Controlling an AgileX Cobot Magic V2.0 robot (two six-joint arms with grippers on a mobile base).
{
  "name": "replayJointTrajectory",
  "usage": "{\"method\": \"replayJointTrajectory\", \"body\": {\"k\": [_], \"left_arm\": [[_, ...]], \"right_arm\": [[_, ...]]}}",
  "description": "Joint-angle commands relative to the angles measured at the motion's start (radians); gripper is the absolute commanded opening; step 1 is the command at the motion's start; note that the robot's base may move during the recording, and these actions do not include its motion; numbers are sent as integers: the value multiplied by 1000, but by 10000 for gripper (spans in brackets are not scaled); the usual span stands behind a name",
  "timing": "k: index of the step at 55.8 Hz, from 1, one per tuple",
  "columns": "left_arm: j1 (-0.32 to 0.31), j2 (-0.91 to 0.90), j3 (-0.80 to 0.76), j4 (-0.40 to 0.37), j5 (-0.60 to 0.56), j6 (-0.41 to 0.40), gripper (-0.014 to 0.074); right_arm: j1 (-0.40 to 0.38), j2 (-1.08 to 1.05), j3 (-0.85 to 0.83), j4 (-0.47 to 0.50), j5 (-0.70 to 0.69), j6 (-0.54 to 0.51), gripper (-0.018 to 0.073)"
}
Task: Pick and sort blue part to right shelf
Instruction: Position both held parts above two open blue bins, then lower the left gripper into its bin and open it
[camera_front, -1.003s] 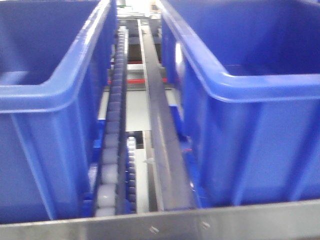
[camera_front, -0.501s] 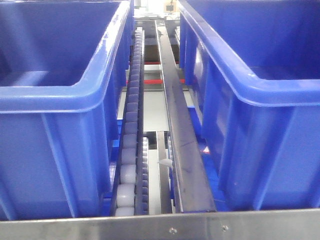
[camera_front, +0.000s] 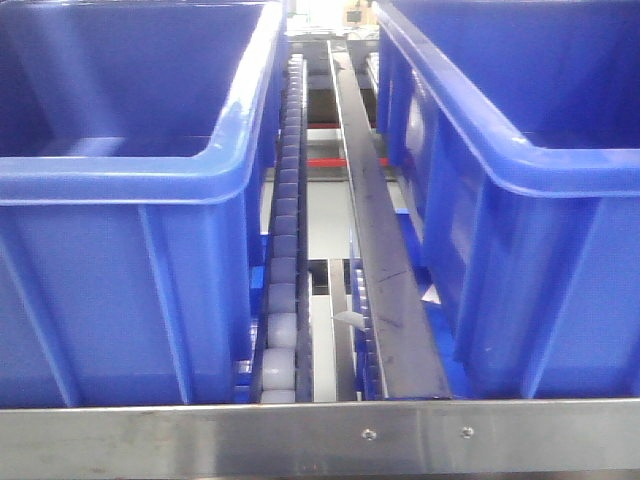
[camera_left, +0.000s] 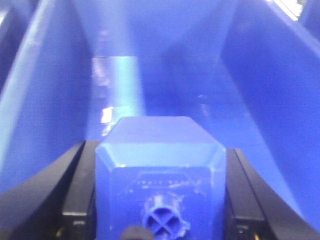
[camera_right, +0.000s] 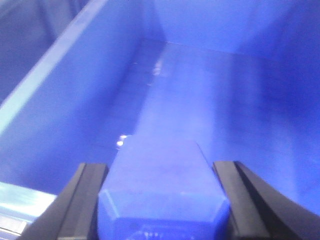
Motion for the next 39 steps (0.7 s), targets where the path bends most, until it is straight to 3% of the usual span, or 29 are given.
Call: {"method": "replayJointTrajectory", "body": {"k": [1,39], "left_arm": [[-6,4,-29,-6,-92,-4,295],[-6,4,-29,-6,-95,-4,295]], "right_arm": [[-2,4,-32,-11,-92,-9,238],[-2,4,-32,-11,-92,-9,238]]}}
